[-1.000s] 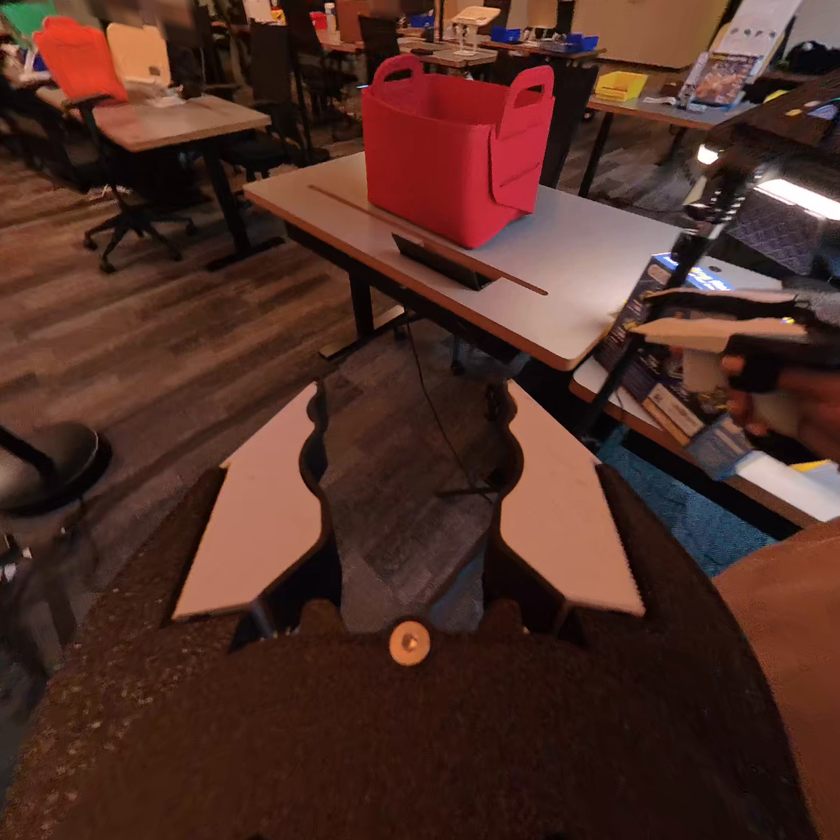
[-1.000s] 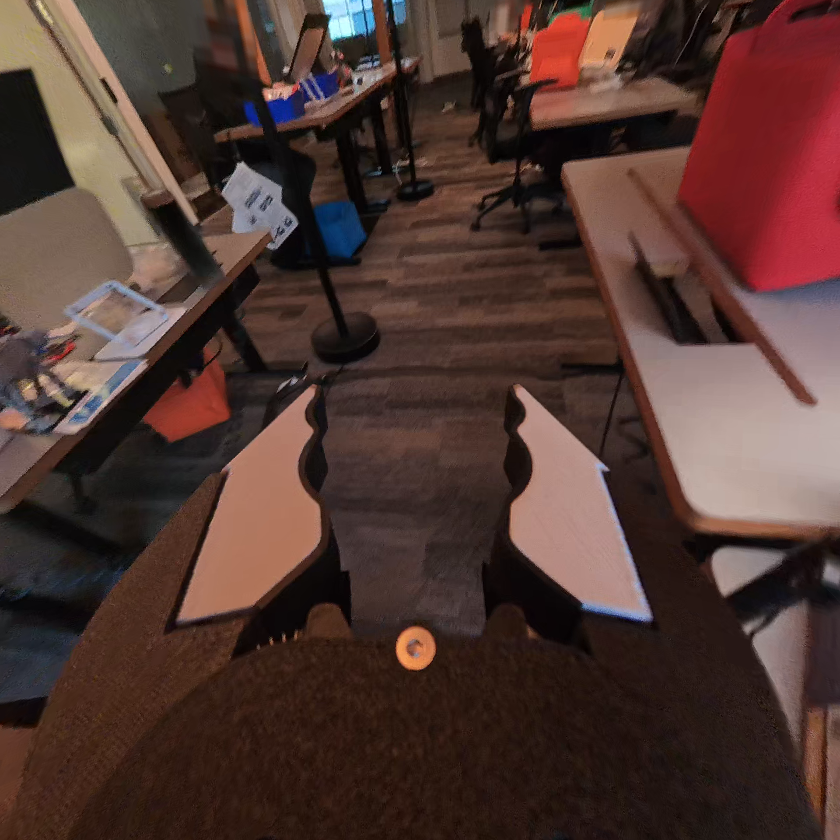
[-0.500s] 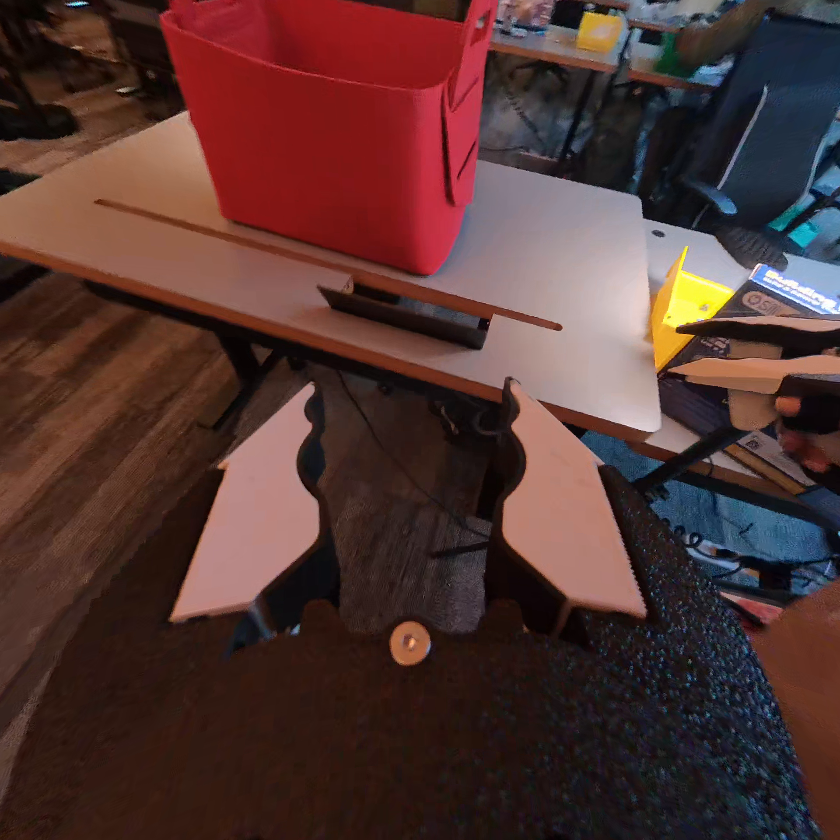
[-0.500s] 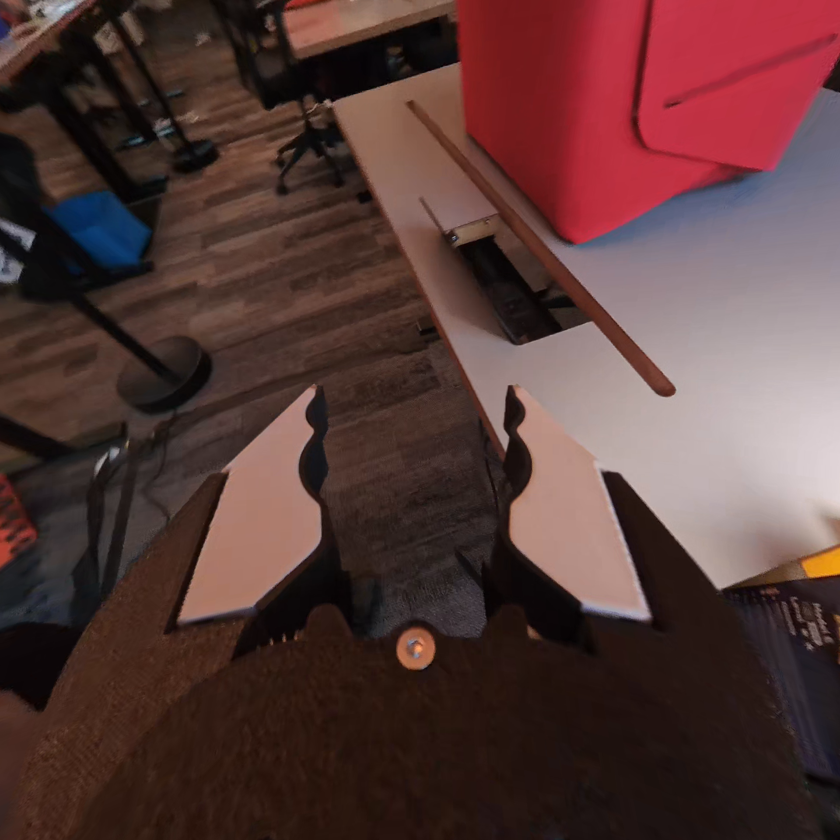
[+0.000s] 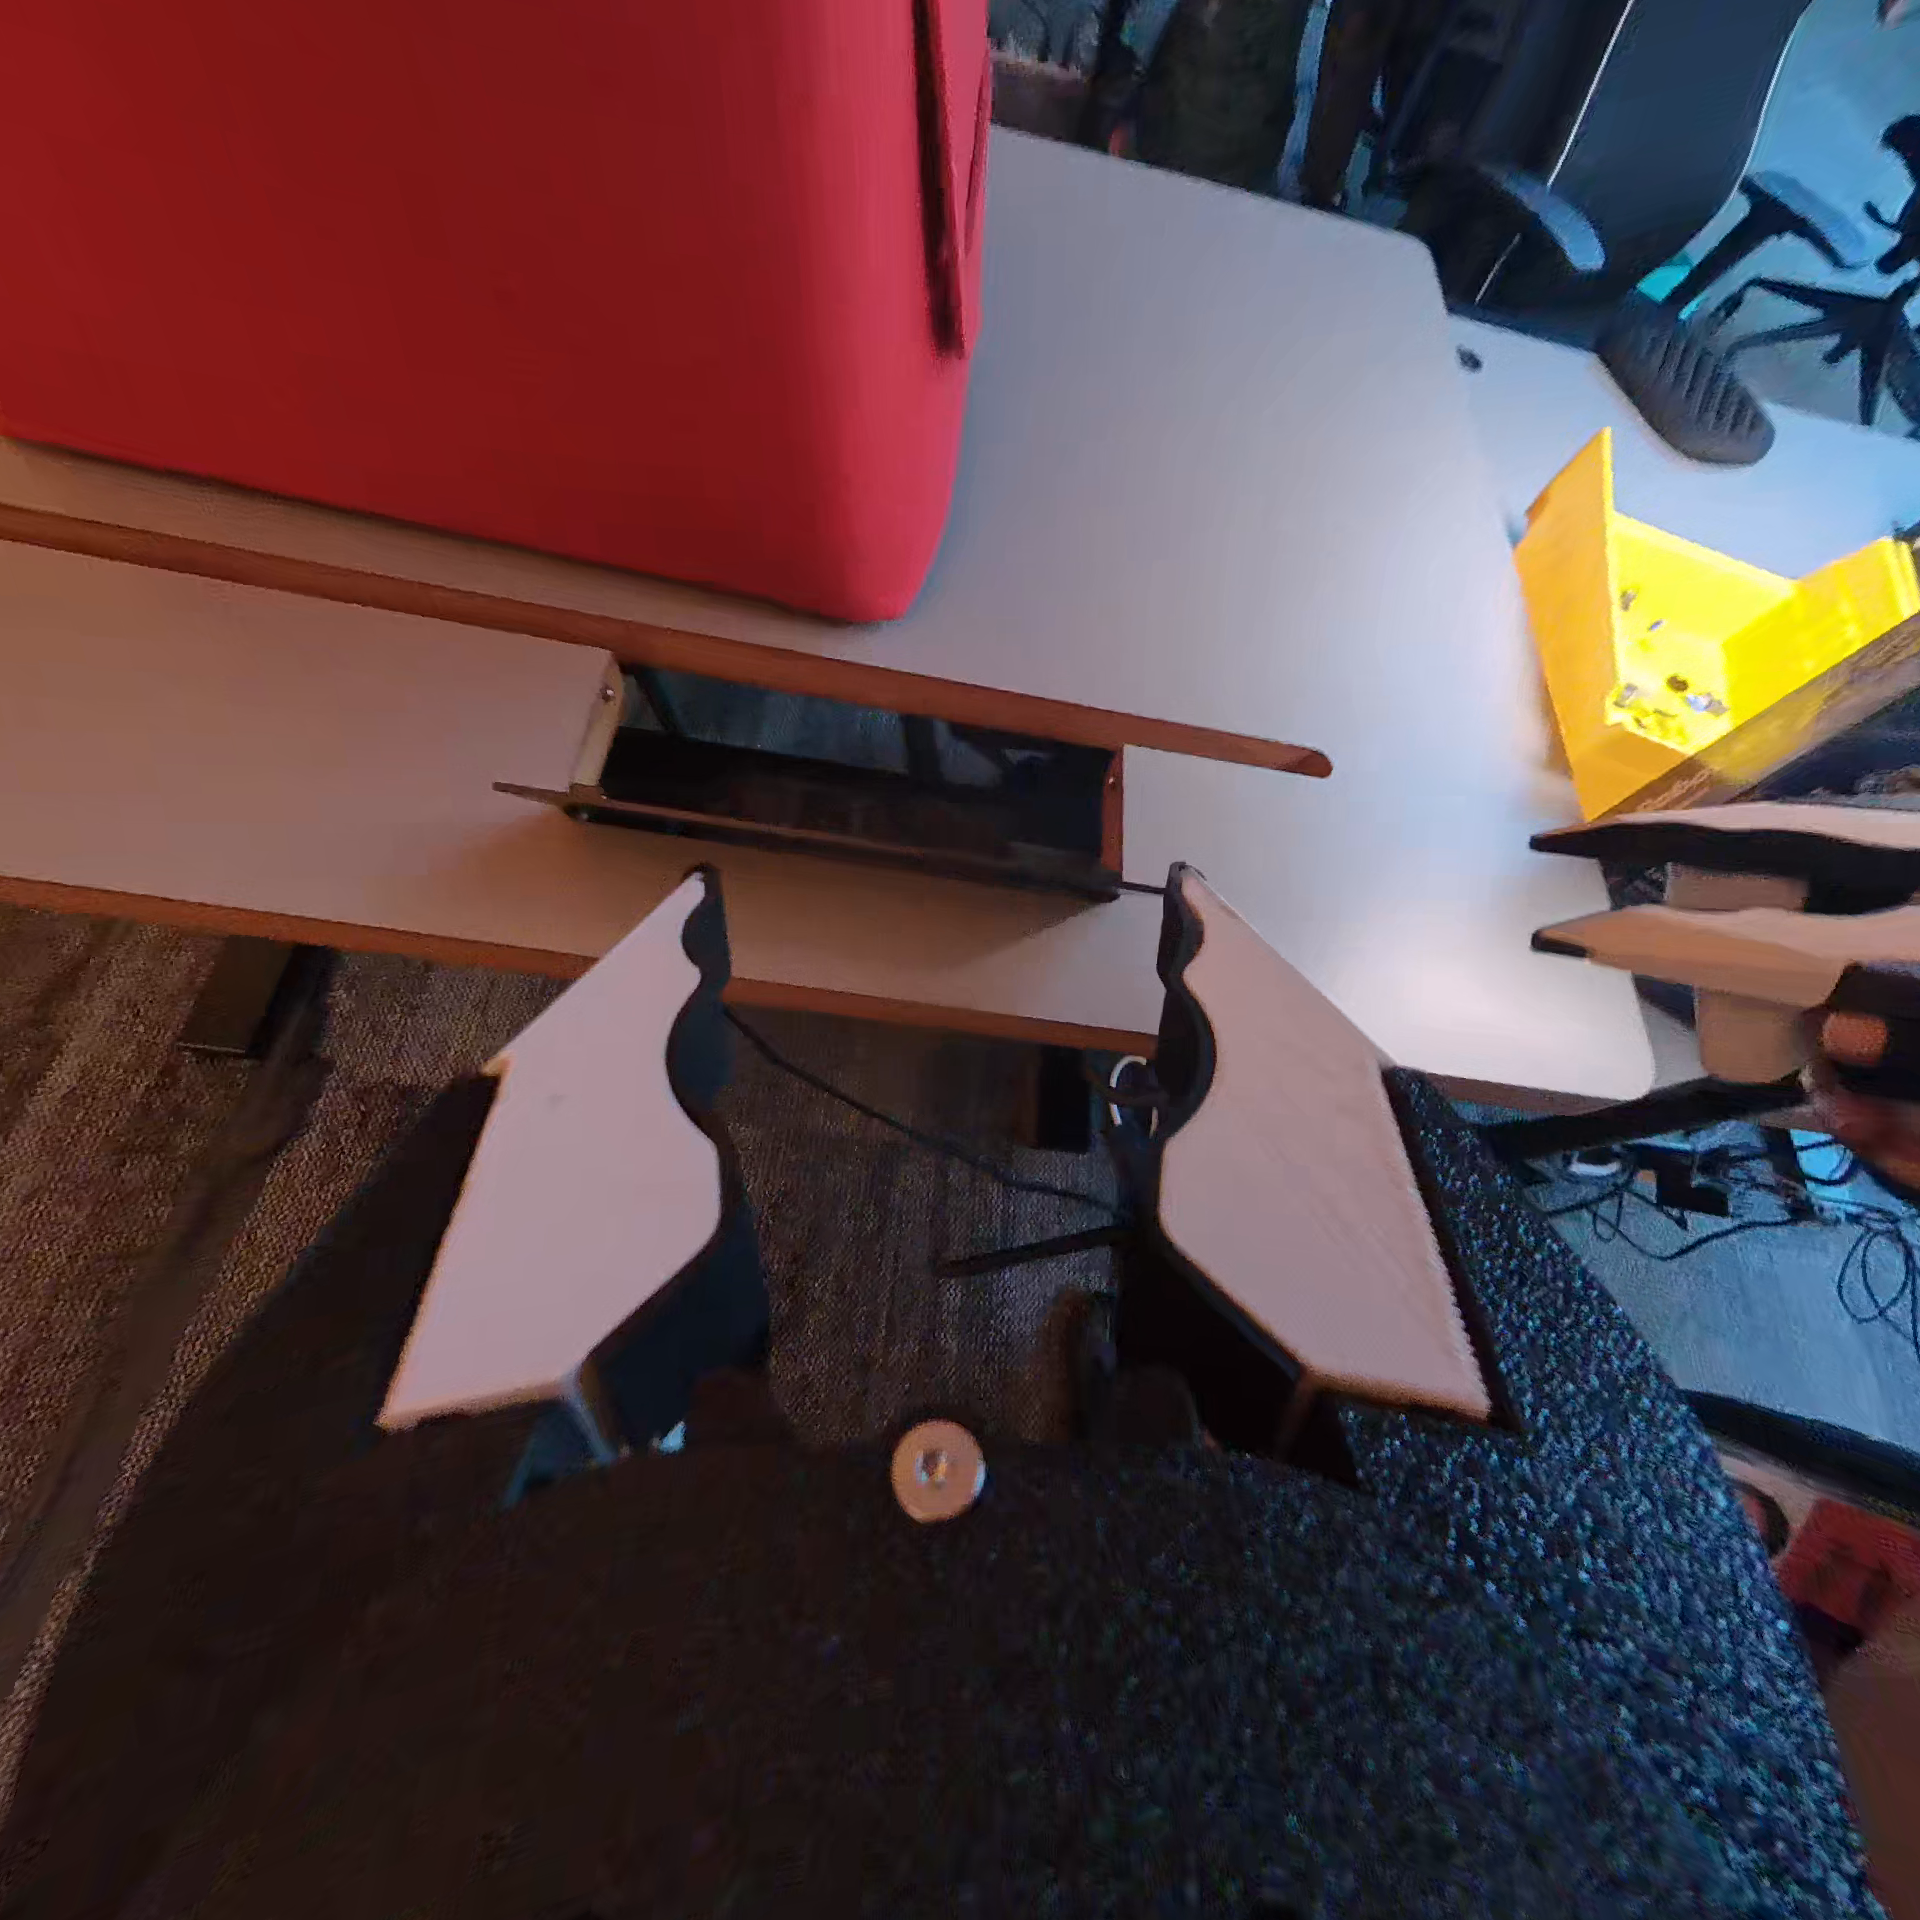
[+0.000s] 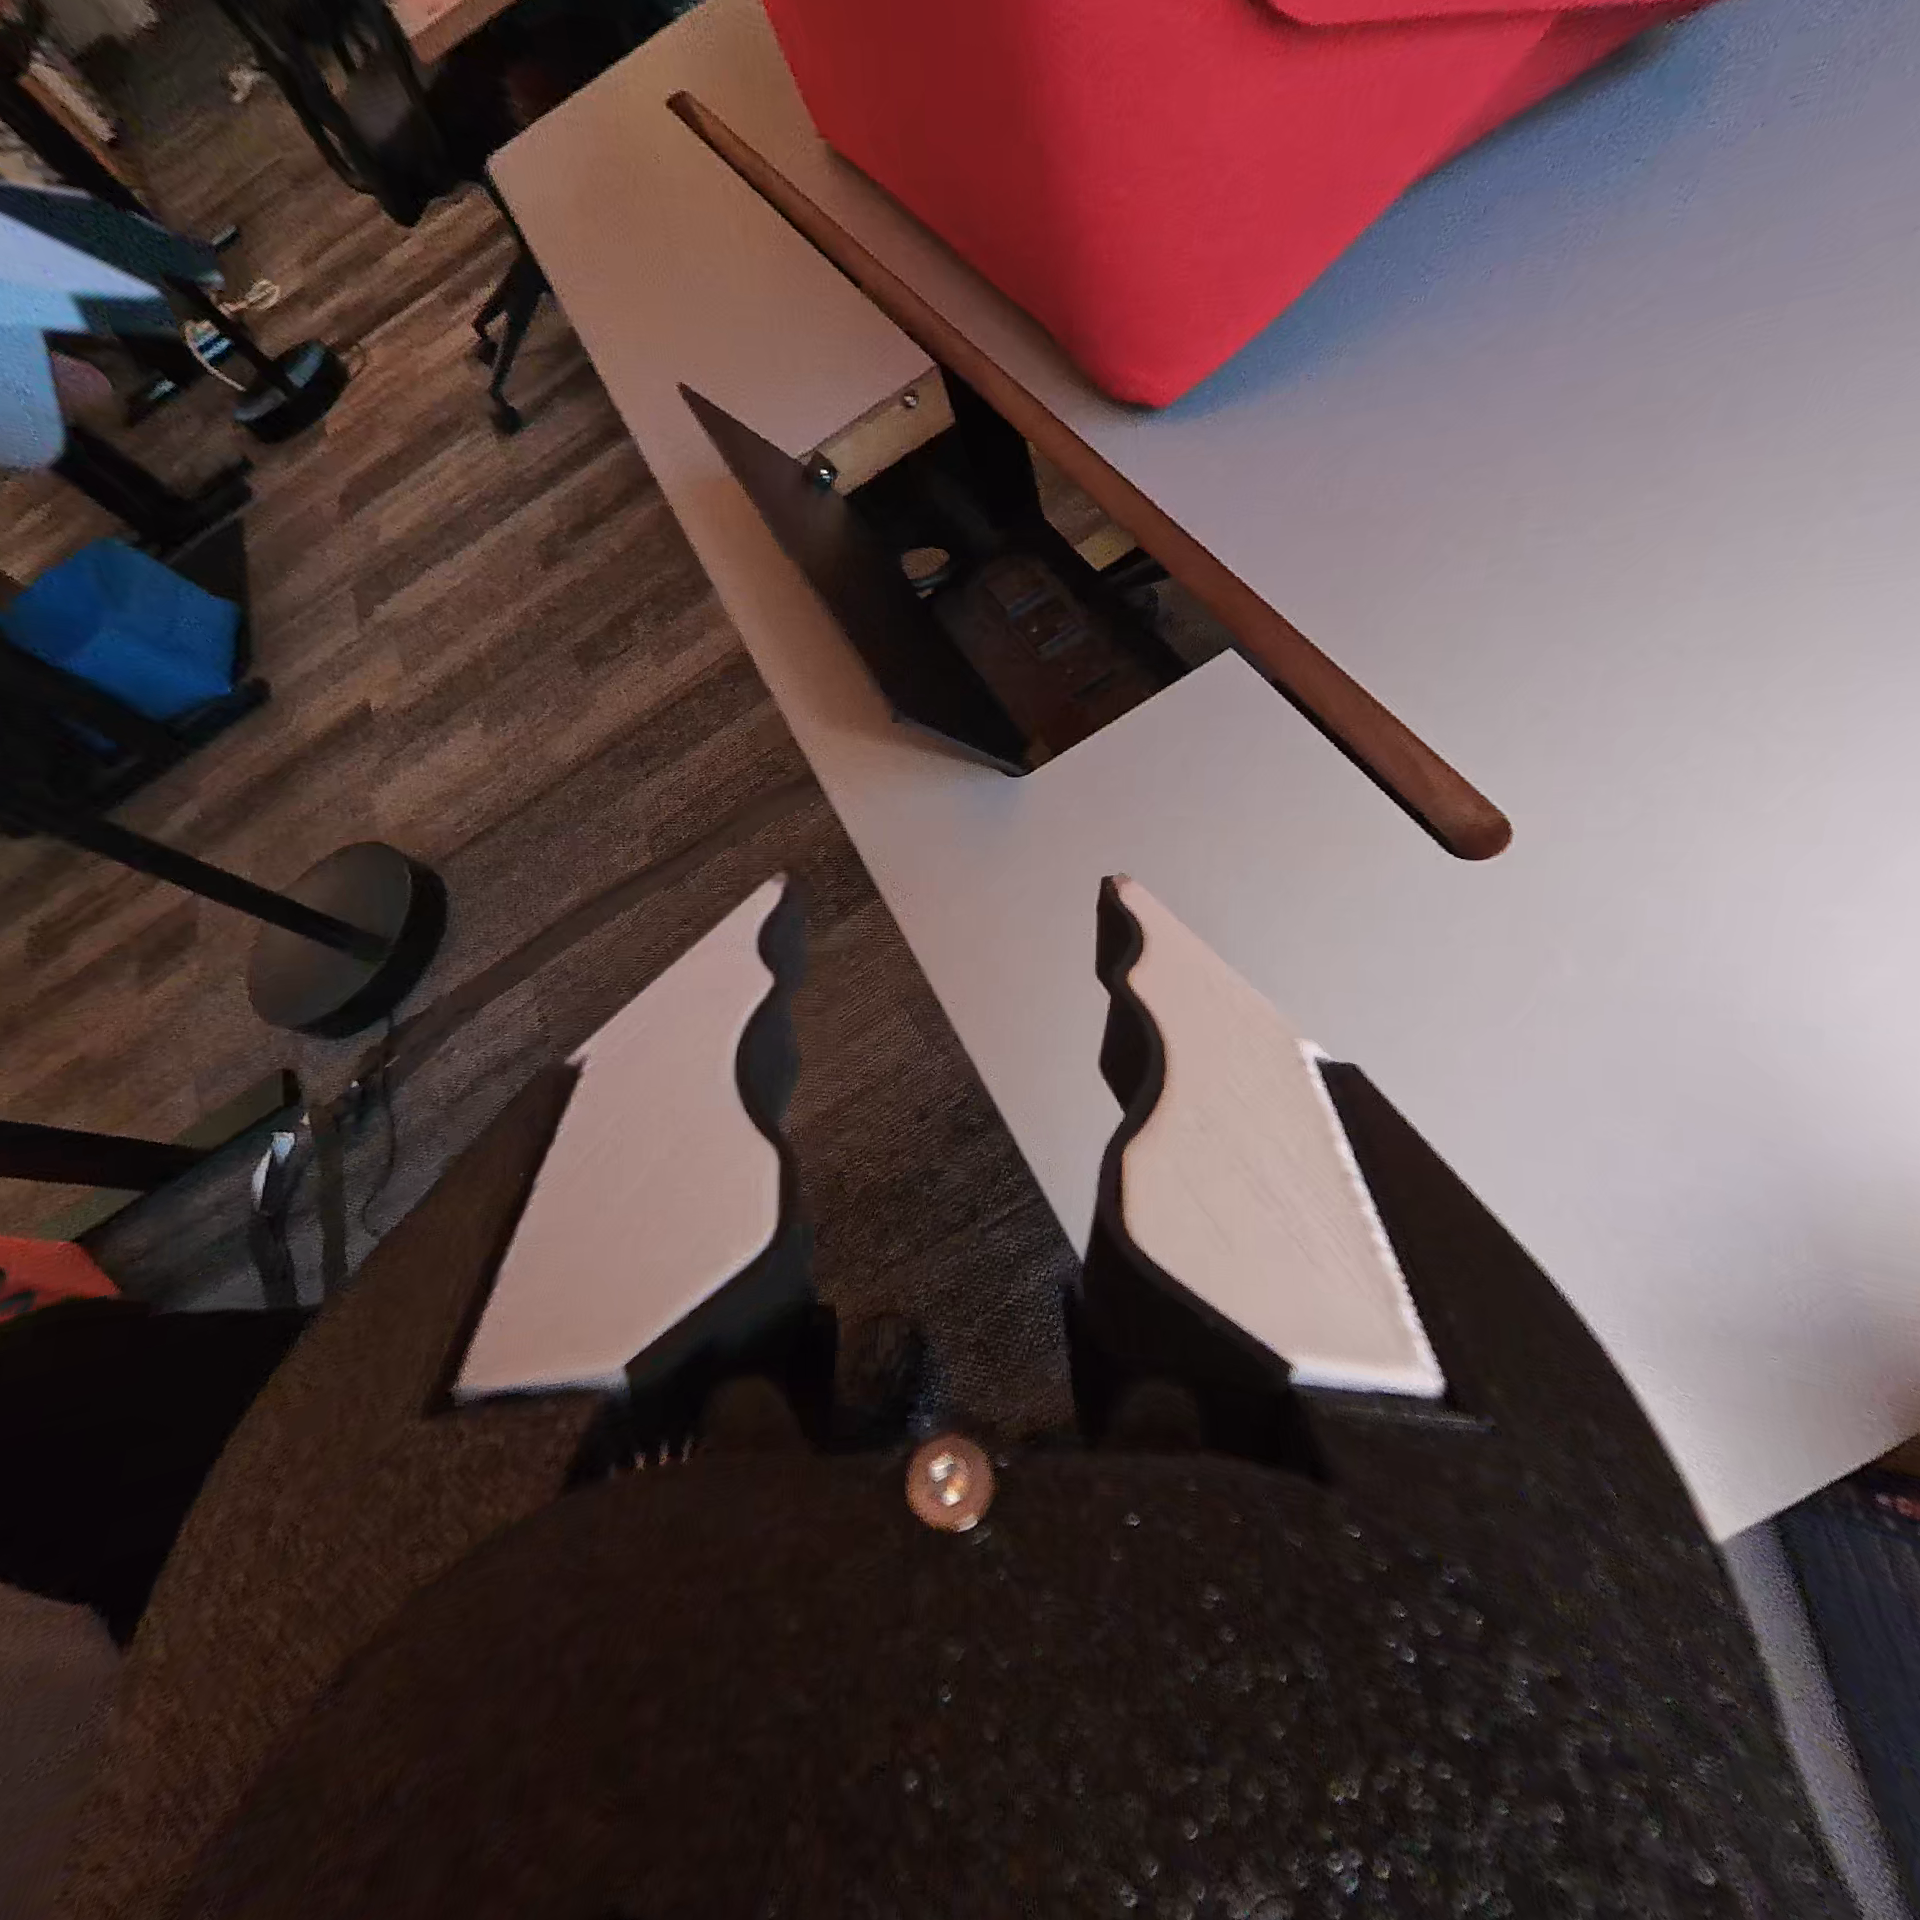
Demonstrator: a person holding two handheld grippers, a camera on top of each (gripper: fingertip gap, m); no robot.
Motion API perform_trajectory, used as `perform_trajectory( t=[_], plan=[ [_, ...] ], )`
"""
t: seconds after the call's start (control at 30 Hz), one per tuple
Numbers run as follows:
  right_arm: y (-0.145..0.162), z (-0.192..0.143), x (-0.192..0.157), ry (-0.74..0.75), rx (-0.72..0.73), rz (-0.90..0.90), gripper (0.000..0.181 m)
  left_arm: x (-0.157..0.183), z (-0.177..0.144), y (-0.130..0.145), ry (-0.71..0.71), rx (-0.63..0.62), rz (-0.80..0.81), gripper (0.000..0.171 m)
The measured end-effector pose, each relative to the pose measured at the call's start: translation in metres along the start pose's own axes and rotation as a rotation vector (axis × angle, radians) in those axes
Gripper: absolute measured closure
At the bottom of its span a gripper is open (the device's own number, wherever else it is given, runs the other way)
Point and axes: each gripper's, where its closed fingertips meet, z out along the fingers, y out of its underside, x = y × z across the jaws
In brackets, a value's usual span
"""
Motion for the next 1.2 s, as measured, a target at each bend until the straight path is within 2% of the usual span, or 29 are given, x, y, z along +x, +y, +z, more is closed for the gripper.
perform_trajectory(
  t=[0.13, 0.27, 0.37, 0.47, 0.6, 1.03, 1.2],
  plan=[
    [0.005, 0.02, 0.018, 0.061, -0.04, 0.039, 0.137, -0.023, 0.031, 0.022, 0.051, -0.041, -0.057, 0.088],
    [0.001, 0.044, 0.025, 0.155, -0.063, 0.068, 0.139, -0.062, 0.064, 0.042, 0.117, -0.07, -0.034, 0.088],
    [0.0, 0.06, 0.025, 0.243, -0.076, 0.091, 0.141, -0.094, 0.091, 0.048, 0.186, -0.084, 0.008, 0.087],
    [-0.001, 0.075, 0.014, 0.286, -0.08, 0.15, 0.141, -0.119, 0.105, 0.043, 0.234, -0.067, 0.019, 0.088],
    [0.002, 0.089, 0.002, 0.329, -0.111, 0.181, 0.141, -0.141, 0.11, 0.046, 0.27, -0.056, -0.029, 0.088],
    [-0.003, 0.114, 0.002, 0.386, -0.161, 0.273, 0.14, -0.188, 0.104, 0.099, 0.271, -0.052, -0.168, 0.09],
    [-0.005, 0.119, 0.0, 0.391, -0.187, 0.24, 0.14, -0.2, 0.099, 0.111, 0.26, -0.049, -0.192, 0.09]
  ],
)
